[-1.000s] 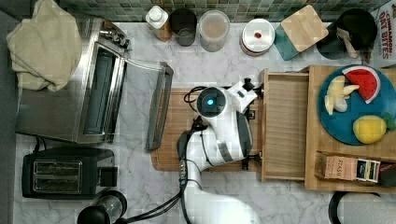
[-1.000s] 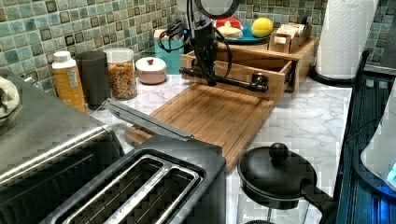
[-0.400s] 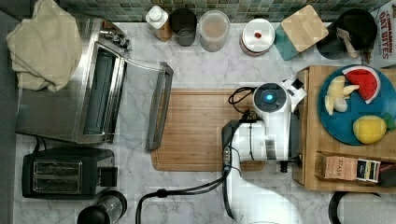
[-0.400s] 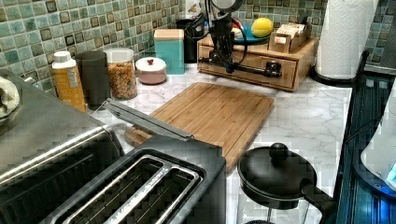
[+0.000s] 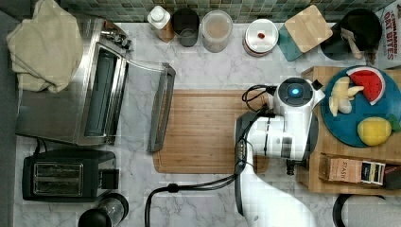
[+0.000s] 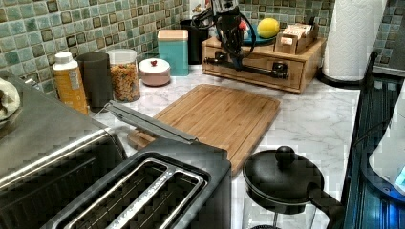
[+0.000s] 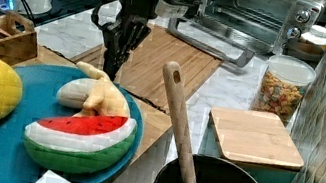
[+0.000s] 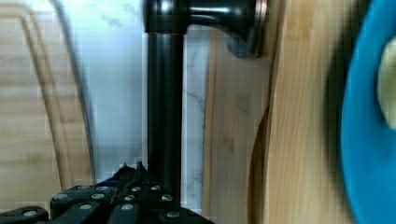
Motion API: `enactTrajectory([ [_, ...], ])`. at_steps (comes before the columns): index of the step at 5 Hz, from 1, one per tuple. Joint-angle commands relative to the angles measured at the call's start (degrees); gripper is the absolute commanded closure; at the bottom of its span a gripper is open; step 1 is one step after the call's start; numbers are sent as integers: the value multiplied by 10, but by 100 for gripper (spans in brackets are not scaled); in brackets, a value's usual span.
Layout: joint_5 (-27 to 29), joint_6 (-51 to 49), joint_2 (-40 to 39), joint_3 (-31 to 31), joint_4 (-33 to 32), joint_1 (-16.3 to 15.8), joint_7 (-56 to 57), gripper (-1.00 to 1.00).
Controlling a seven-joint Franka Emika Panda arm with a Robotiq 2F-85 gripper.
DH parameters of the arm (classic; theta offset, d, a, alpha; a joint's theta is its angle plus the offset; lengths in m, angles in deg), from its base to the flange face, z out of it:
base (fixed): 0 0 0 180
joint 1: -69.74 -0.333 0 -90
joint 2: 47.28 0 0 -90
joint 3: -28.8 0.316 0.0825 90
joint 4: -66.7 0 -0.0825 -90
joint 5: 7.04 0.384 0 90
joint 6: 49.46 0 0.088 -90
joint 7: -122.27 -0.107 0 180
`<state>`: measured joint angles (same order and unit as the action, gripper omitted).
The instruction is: Close the drawer.
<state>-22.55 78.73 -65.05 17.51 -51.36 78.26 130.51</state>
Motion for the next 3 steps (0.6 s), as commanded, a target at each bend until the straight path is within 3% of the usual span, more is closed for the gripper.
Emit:
enactTrajectory([
  [1, 33, -52, 10, -55, 122, 92, 64, 100],
  [3, 33, -52, 10, -58, 122, 89, 64, 100],
])
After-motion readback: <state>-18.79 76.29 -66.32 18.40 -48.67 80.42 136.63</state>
